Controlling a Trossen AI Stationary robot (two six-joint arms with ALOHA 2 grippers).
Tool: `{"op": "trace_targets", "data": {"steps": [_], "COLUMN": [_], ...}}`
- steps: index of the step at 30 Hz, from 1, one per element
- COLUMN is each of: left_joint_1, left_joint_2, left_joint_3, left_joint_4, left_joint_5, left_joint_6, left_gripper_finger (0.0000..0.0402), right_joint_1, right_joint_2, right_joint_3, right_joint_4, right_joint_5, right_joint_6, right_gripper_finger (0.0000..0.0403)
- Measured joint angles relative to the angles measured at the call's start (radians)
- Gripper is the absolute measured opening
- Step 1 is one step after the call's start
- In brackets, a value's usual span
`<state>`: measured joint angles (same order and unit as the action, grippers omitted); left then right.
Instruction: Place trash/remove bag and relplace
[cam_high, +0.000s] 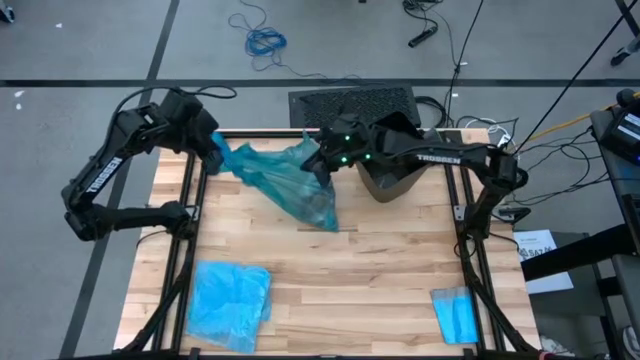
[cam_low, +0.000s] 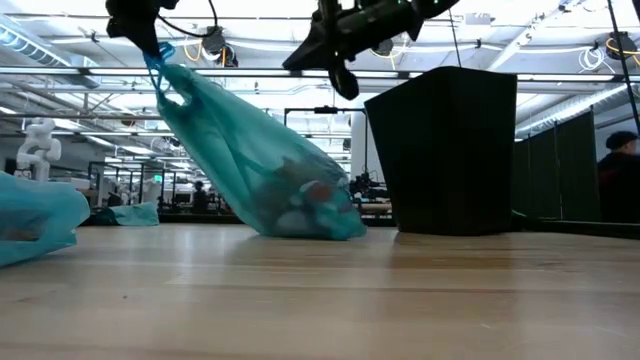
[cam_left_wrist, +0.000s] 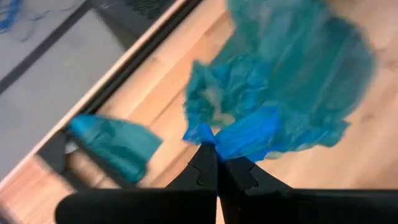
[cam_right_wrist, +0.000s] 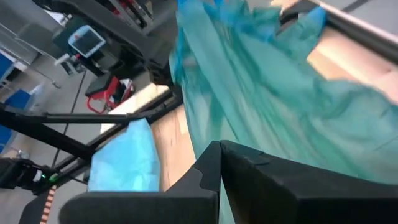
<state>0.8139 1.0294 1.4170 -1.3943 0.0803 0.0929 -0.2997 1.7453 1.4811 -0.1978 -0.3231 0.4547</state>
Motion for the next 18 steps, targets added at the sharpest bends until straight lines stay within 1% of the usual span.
{"op": "trace_targets", "data": {"steps": [2, 5, 10, 14, 18], "left_joint_1": [0.014, 0.033, 0.04, 0.04, 0.04], "left_joint_2": [0.0, -0.015, -0.033, -0.037, -0.037], "left_joint_3": [-0.001, -0.002, -0.002, -0.002, -0.002], "left_joint_4": [-0.006, -0.001, -0.002, -0.007, -0.006], "left_joint_5": [-0.022, -0.019, 0.037, 0.046, 0.128], "left_joint_6": [0.0, 0.0, -0.006, -0.02, -0.035], "left_gripper_finger": [0.0, 0.0, 0.0, 0.0, 0.0], "right_joint_1": [0.009, 0.021, 0.027, 0.027, 0.028], "right_joint_2": [0.013, 0.028, 0.059, 0.103, 0.158], "right_joint_3": [0.0, 0.0, 0.0, 0.0, 0.0], "right_joint_4": [-0.008, -0.022, -0.058, -0.076, -0.063], "right_joint_5": [0.002, 0.001, 0.003, 0.007, 0.007], "right_joint_6": [0.0, -0.002, -0.011, -0.021, -0.02], "right_gripper_finger": [0.0, 0.0, 0.0, 0.0, 0.0]}}
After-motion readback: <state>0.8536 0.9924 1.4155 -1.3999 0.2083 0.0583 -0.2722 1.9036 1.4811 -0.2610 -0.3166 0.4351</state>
